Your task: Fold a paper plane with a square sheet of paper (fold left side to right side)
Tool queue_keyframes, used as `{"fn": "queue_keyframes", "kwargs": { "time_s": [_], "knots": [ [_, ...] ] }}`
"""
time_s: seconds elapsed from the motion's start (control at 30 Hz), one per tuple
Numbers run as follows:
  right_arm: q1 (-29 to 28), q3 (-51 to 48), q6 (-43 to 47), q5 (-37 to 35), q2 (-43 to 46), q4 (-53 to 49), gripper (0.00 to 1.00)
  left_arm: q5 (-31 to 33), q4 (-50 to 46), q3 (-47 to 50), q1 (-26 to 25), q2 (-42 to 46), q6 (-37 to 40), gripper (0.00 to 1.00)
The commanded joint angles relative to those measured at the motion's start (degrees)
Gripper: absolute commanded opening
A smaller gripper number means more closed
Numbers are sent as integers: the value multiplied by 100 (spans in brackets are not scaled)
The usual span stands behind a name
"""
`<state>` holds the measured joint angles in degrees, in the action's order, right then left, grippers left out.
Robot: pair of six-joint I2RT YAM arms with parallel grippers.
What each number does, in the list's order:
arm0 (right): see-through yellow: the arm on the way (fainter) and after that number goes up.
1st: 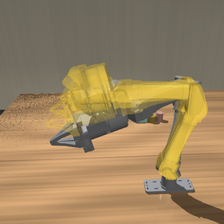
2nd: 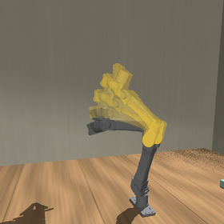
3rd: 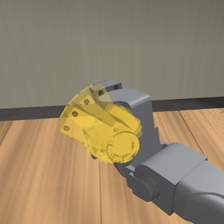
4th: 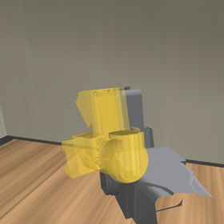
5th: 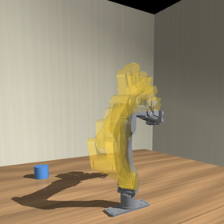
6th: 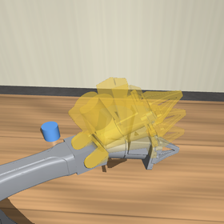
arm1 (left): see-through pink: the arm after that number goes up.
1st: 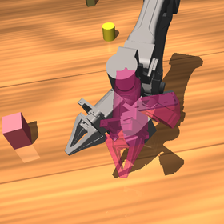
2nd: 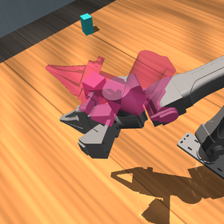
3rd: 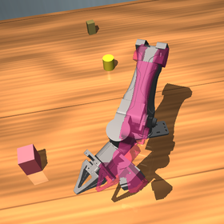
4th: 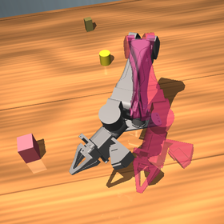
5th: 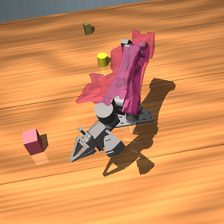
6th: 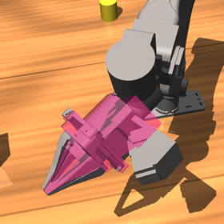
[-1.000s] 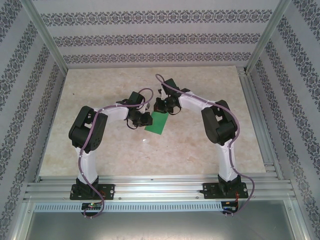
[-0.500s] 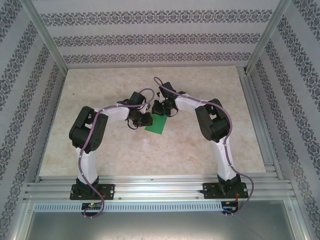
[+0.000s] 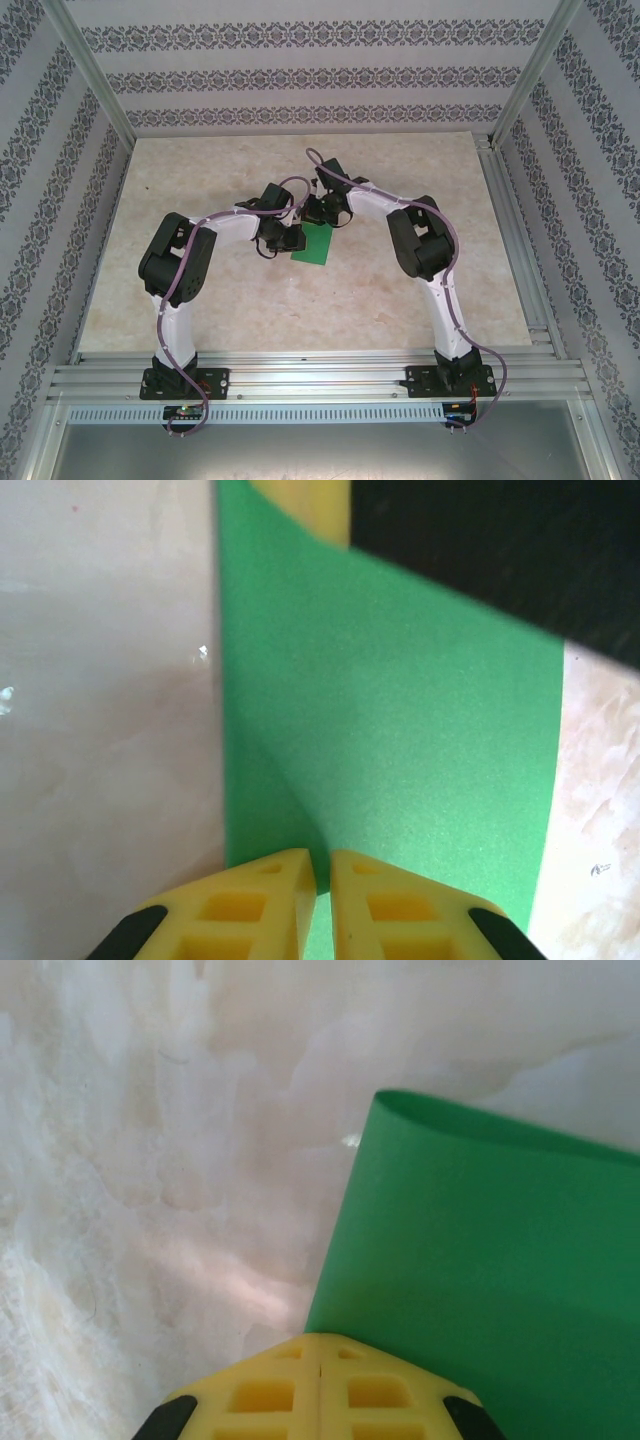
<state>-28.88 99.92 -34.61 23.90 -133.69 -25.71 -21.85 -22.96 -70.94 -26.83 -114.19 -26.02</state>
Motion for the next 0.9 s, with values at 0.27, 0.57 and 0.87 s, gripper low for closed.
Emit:
{"fn": "queue_keyframes", "kwargs": {
  "time_s": [0.27,0.57,0.87],
  "knots": [
    [632,-966,441,-171,1428,192,10,528,-641,212,-95,-365,84,17],
    [199,-2789,-265,311,2339,1322,9,604,-745,142,-95,-358,96,17],
    [-173,-3090,-507,179,2122,1430,9,608,-784,91,-126,-357,97,17]
  ]
}}
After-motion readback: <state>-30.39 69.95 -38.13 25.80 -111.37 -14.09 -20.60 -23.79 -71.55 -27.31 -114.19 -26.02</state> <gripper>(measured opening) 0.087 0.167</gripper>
